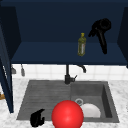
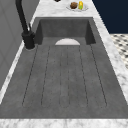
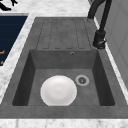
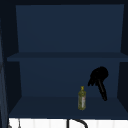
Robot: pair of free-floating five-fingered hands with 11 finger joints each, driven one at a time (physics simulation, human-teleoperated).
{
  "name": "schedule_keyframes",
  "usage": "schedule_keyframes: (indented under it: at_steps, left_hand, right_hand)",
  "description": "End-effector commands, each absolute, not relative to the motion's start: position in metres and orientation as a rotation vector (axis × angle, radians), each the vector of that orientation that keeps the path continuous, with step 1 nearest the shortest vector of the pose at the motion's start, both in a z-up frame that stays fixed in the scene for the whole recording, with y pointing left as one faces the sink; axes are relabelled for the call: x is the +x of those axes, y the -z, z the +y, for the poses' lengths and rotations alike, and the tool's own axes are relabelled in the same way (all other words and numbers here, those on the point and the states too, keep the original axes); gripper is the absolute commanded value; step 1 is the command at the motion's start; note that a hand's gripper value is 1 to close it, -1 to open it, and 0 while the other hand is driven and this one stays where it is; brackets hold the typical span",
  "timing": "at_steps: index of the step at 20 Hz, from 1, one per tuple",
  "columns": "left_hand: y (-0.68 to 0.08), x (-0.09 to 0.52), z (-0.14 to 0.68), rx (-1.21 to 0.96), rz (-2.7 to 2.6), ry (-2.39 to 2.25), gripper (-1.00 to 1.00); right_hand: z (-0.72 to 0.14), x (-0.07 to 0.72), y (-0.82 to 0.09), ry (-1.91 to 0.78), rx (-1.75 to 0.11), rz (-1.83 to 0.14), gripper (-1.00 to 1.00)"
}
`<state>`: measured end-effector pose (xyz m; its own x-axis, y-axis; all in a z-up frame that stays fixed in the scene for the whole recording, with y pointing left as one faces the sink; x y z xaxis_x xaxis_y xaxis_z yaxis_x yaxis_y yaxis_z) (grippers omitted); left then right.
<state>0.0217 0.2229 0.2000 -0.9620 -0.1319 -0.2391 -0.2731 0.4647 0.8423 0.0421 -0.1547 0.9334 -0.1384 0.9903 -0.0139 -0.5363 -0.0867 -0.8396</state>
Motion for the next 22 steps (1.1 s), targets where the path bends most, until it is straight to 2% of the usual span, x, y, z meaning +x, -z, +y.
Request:
schedule_keyframes:
  at_steps: [1, 13, 22]
  left_hand:
    - [-0.2, 0.022, 0.223, -0.357, 2.566, -1.515, 0.0]
    - [-0.2, 0.022, 0.223, -0.357, 2.566, -1.515, 0.0]
    - [-0.2, 0.022, 0.223, -0.357, 2.566, -1.515, 0.0]
  right_hand:
    - [-0.147, 0.064, -0.951, -1.552, -0.743, -0.841, -1.0]
    - [-0.112, 0.162, -0.962, -1.57, -0.732, -0.806, -1.0]
    - [-0.114, 0.234, -0.929, -1.577, -0.726, -0.818, -1.0]
